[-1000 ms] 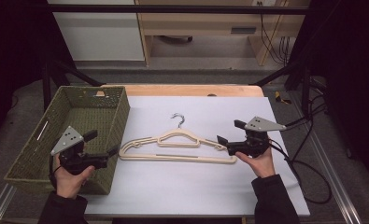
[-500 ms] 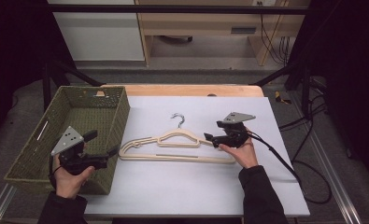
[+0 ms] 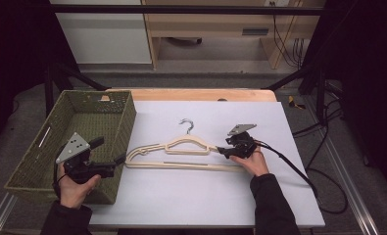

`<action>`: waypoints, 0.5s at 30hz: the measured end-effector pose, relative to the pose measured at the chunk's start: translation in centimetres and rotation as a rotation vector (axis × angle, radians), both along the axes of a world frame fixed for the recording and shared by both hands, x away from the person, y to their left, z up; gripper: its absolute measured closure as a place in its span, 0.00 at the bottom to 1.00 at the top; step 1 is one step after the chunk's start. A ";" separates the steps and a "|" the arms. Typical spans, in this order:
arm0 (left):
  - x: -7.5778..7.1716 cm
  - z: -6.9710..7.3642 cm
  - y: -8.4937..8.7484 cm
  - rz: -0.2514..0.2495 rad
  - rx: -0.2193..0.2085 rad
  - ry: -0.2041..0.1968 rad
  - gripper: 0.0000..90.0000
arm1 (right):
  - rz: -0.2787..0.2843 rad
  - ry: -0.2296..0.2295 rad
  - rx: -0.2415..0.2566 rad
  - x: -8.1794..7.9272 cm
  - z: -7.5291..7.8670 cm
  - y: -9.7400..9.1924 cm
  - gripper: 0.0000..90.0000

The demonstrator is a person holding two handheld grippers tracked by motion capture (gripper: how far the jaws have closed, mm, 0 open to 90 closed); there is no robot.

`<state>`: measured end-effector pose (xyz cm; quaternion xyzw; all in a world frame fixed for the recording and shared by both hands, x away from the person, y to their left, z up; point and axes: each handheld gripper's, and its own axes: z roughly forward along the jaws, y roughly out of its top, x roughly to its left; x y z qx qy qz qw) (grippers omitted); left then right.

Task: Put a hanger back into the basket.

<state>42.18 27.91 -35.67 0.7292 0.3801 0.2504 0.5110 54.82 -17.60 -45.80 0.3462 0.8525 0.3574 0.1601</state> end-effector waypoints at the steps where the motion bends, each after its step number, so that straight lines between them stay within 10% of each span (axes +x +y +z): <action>1: 0.0 0.0 0.0 -0.001 0.001 0.001 0.06 | 0.003 0.003 -0.004 0.1 -0.2 0.0 0.54; 15: 0.2 -0.2 -0.1 -0.002 0.008 0.004 0.06 | 0.072 0.036 -0.048 0.4 -1.6 -0.2 0.76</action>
